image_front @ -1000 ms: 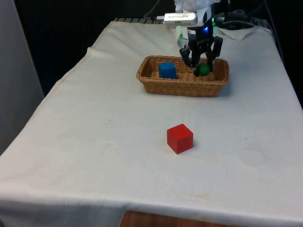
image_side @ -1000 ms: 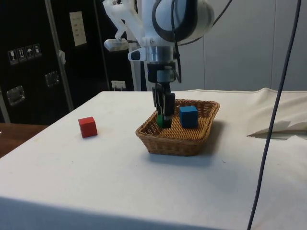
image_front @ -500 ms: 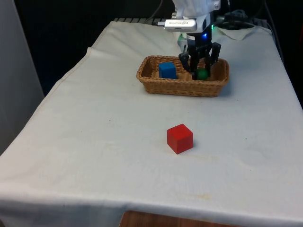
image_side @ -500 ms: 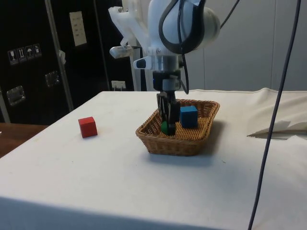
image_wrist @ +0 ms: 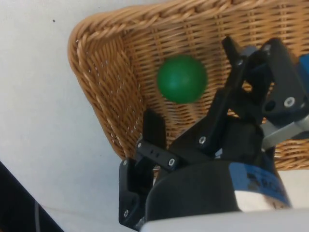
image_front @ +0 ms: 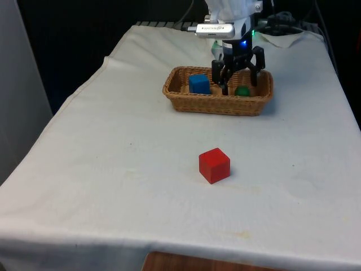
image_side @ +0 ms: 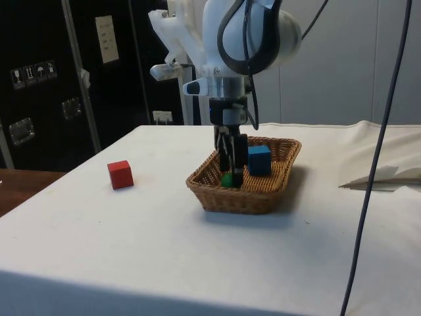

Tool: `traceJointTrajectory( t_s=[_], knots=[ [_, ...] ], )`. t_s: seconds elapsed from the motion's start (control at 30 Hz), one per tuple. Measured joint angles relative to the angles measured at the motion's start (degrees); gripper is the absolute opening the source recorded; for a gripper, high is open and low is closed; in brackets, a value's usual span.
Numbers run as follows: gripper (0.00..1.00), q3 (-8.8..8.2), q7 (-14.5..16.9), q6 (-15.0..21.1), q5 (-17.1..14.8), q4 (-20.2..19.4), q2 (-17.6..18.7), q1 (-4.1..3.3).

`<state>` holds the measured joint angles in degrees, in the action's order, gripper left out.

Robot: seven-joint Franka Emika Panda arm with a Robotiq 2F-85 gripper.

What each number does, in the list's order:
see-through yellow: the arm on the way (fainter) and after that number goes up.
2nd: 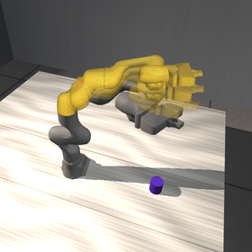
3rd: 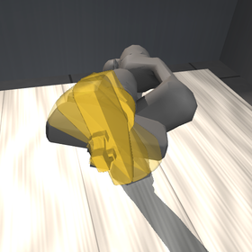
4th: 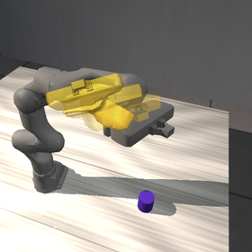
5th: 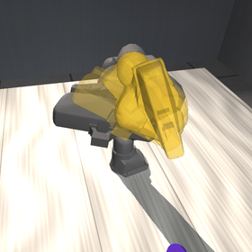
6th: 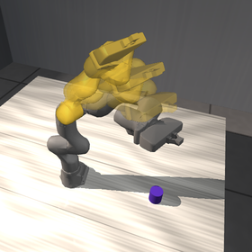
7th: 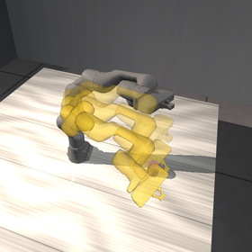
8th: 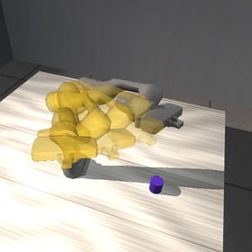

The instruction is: Place all non-red objects into the basket.

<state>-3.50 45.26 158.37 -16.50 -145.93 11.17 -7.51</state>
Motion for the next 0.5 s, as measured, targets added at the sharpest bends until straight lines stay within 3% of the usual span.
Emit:
traceJointTrajectory(
  t_s=[0.27, 0.5],
  knots=[
    [1.0, 0.0, 0.0, -0.1, 0.0, 0.0, -0.1, 0.0],
    [1.0, -0.29, 0.0, -2.3, 0.0, -1.4, -4.3, 0.06]
  ],
)
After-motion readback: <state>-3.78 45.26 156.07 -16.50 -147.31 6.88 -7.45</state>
